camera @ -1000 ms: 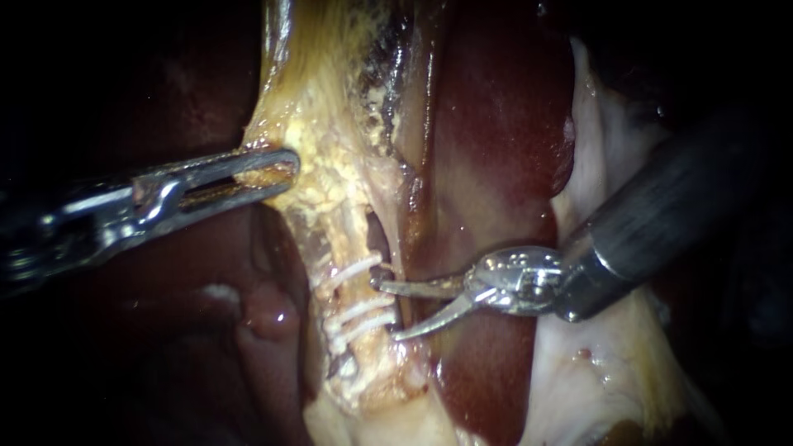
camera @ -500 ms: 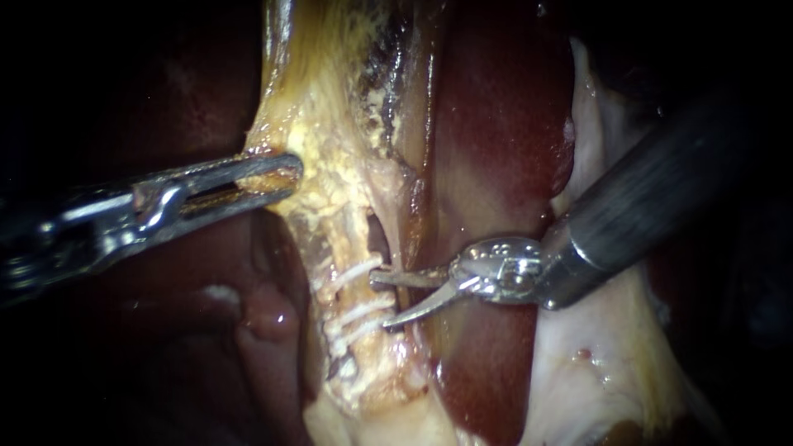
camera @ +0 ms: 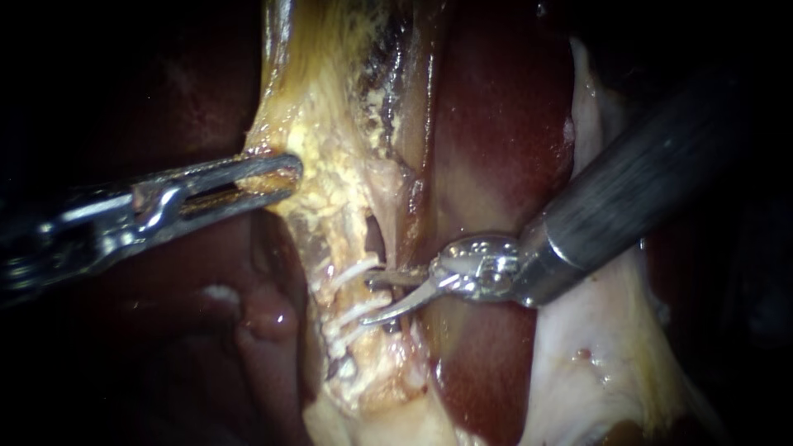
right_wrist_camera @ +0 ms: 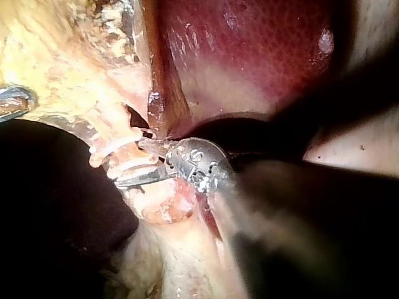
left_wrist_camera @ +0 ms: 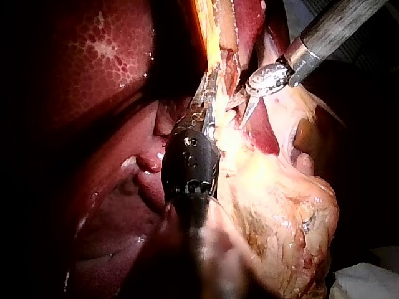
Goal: Go to the cutting position left tube
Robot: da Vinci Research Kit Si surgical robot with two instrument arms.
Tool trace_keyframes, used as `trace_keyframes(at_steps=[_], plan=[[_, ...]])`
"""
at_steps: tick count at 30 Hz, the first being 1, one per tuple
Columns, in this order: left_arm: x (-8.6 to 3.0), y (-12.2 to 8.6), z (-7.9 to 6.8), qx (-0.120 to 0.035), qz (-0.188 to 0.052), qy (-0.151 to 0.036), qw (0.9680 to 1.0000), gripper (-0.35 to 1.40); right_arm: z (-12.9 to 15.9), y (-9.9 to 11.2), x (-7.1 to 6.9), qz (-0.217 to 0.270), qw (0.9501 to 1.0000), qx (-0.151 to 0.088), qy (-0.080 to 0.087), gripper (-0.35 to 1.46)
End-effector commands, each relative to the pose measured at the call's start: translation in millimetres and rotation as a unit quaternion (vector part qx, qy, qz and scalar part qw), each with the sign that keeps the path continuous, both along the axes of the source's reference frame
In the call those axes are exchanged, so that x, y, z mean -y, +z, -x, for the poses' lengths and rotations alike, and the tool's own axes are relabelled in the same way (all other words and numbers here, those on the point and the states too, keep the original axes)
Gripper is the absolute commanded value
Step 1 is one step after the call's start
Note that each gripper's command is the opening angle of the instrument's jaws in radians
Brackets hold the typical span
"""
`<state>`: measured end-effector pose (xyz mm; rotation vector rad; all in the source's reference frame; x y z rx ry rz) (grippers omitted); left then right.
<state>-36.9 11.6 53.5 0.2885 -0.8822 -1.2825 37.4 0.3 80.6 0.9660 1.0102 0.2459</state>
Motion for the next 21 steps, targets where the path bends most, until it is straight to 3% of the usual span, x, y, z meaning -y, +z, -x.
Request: trace_keyframes(at_steps=[1, 10, 21], plan=[[0.0, 0.1, 0.0, 0.000, 0.000, 0.000, 1.0000, -0.35, 0.0, -0.1, -0.1, -0.001, 1.0000, -0.007, -0.002, 1.23], [-0.3, 0.6, -0.4, 0.001, 0.000, 0.002, 1.0000, -0.35, -1.1, -1.0, -0.2, -0.036, 0.9933, -0.110, 0.005, 1.18], [-1.2, 3.0, -0.9, -0.001, 0.003, 0.001, 1.0000, -0.35, -3.1, -1.2, 0.5, -0.039, 0.9904, -0.131, -0.020, 1.09]])
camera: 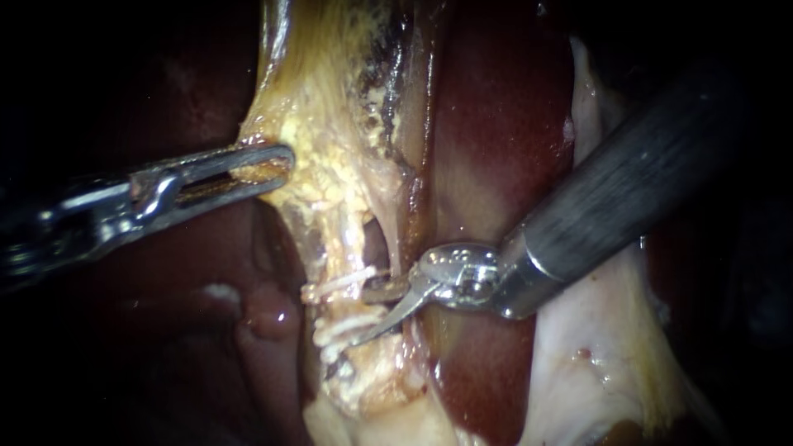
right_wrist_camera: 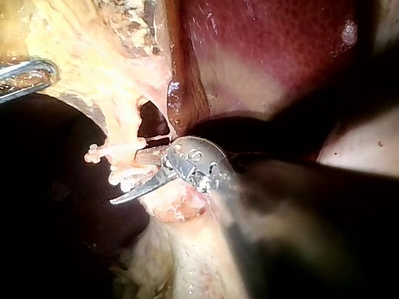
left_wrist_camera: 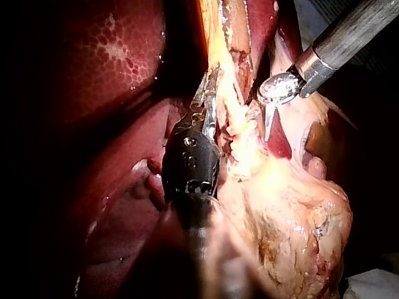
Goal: Go to the cutting position left tube
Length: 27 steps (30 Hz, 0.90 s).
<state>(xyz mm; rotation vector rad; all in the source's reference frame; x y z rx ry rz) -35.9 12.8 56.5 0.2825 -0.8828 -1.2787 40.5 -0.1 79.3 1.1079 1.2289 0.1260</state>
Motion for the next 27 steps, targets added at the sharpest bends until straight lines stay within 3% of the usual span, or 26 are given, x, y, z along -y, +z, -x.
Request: trace_keyframes(at_steps=[1, 13, 23, 27], plan=[[0.0, 0.1, 0.1, 0.000, 0.000, 0.000, 1.0000, -0.35, -0.2, 0.1, 0.1, 0.001, 1.0000, 0.001, 0.000, 1.09], [0.1, 0.4, 0.7, -0.001, 0.001, -0.002, 1.0000, -0.35, -2.5, 0.5, 0.3, -0.017, 0.9995, -0.025, 0.003, 1.03], [0.1, 0.8, 1.1, -0.001, 0.002, -0.002, 1.0000, -0.35, -3.8, 0.4, 0.2, -0.088, 0.9952, 0.037, 0.022, 0.99], [0.1, 0.8, 1.2, -0.002, 0.002, -0.003, 1.0000, -0.35, -4.1, 0.4, 0.1, -0.102, 0.9931, 0.051, 0.030, 0.96]])
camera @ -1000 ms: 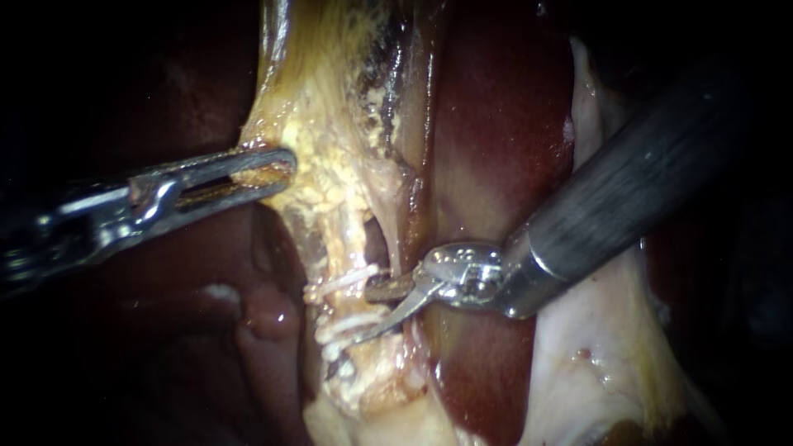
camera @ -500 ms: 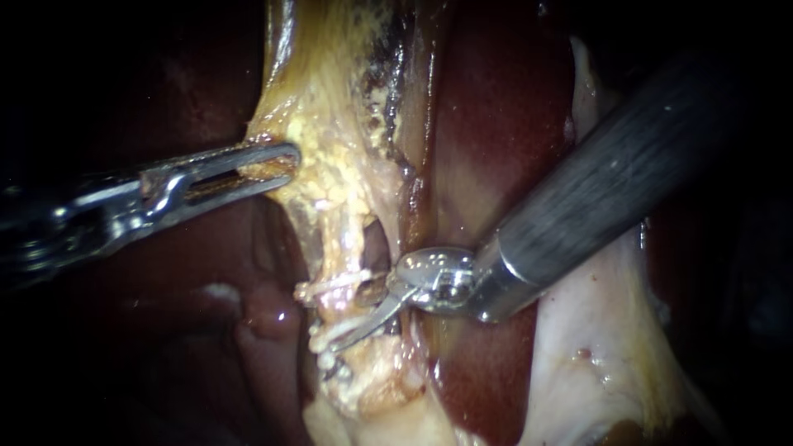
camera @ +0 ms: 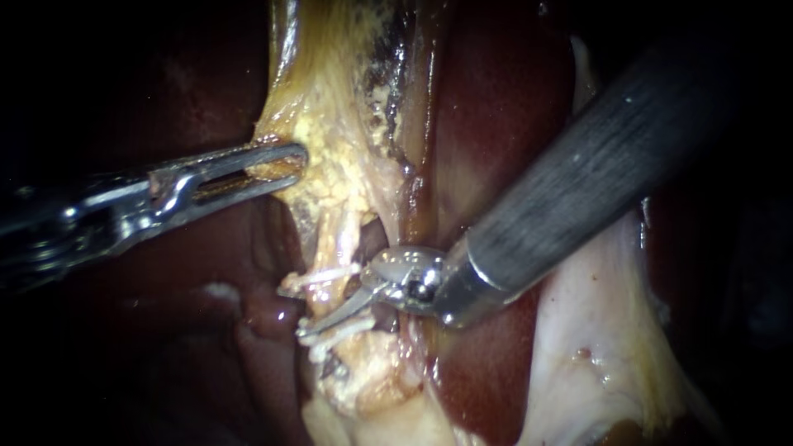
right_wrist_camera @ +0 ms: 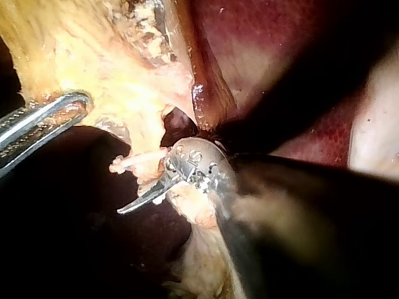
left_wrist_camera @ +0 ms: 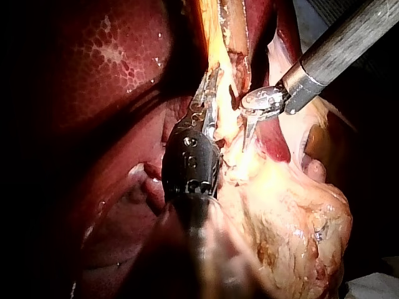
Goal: Go to the cutting position left tube
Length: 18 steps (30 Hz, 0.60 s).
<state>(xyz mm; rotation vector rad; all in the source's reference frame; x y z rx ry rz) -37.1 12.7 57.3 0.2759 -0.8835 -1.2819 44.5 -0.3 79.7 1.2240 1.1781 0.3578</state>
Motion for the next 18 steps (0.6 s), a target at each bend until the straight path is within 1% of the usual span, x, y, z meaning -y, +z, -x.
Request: trace_keyframes(at_steps=[1, 4, 10, 15, 18], plan=[[0.0, 0.0, 0.0, 0.000, 0.000, 0.000, 1.0000, -0.35, -0.1, 0.0, 0.0, -0.003, 1.0000, 0.001, -0.001, 0.94], [0.1, 0.0, 0.1, 0.000, 0.000, -0.001, 1.0000, -0.35, -0.3, 0.1, 0.1, -0.012, 0.9999, 0.009, 0.002, 0.89], [0.1, 0.0, 0.2, -0.001, 0.000, -0.001, 1.0000, -0.35, -0.8, 0.5, 0.5, -0.017, 0.9997, 0.016, 0.005, 0.81], [0.1, -0.1, 0.3, -0.001, 0.000, -0.001, 1.0000, -0.35, -1.1, 0.6, 0.5, -0.019, 0.9996, 0.018, 0.005, 0.74], [0.1, -0.1, 0.3, -0.001, 0.000, -0.001, 1.0000, -0.35, -1.2, 0.6, 0.5, -0.019, 0.9996, 0.019, 0.007, 0.74]])
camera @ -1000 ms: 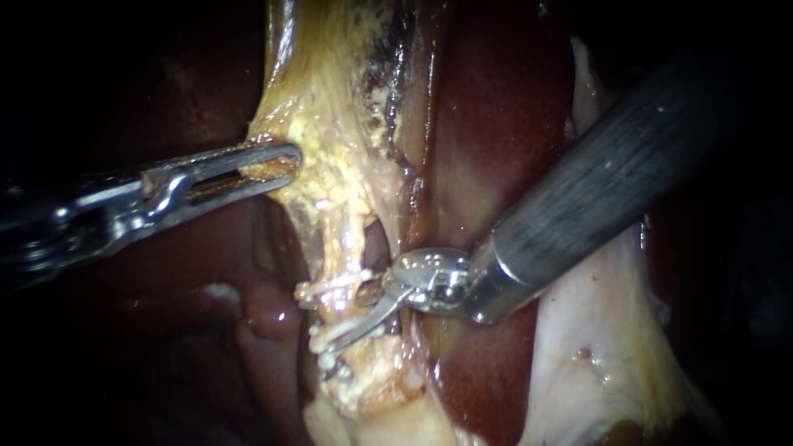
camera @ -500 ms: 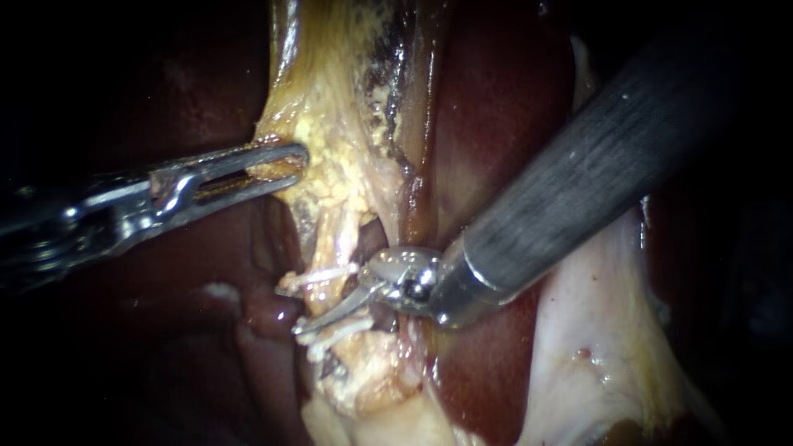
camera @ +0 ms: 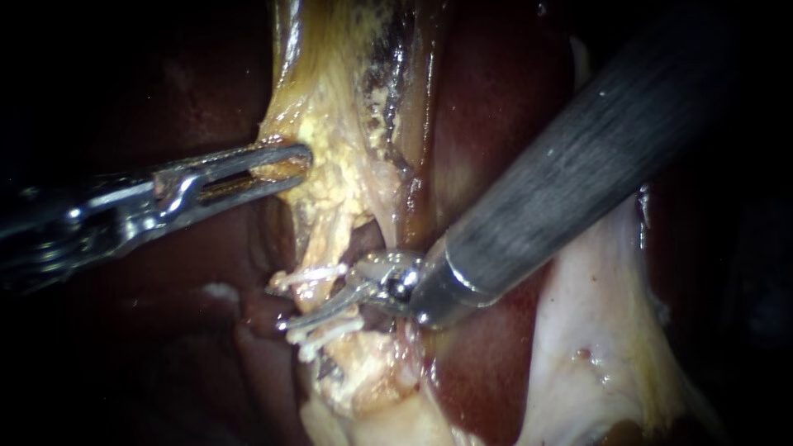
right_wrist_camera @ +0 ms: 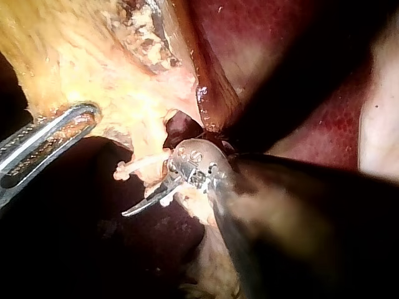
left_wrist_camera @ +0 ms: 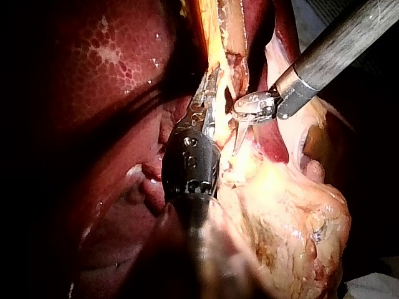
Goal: Go to the cutting position left tube
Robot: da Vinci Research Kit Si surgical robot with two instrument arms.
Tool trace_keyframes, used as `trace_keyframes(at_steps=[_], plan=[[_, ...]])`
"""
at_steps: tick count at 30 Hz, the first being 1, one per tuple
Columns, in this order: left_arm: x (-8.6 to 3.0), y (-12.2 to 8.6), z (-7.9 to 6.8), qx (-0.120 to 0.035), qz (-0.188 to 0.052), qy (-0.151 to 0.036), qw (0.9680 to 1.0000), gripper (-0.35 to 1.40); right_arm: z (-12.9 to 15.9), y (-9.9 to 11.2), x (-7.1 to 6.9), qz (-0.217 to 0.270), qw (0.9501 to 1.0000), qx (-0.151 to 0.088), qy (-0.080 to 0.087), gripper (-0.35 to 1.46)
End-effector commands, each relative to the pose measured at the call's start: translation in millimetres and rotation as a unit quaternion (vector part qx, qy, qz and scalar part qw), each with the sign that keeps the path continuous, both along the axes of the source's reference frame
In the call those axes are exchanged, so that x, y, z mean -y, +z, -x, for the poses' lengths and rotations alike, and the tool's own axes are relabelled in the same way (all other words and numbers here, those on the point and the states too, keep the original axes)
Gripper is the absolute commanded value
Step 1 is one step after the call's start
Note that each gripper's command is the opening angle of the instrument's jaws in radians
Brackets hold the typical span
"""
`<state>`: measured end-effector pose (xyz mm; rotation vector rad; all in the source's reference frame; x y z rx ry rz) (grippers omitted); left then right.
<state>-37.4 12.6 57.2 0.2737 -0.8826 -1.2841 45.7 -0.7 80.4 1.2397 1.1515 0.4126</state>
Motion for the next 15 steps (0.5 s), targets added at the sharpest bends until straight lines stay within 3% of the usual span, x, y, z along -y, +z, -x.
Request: trace_keyframes(at_steps=[1, 15], plan=[[0.0, 0.0, 0.0, 0.000, 0.000, 0.000, 1.0000, -0.35, 0.0, 0.0, 0.0, 0.001, 1.0000, 0.000, 0.001, 0.74], [0.0, -0.2, 0.1, 0.000, 0.000, 0.000, 1.0000, -0.35, -0.1, -0.1, 0.0, 0.001, 1.0000, 0.000, 0.001, 0.76]])
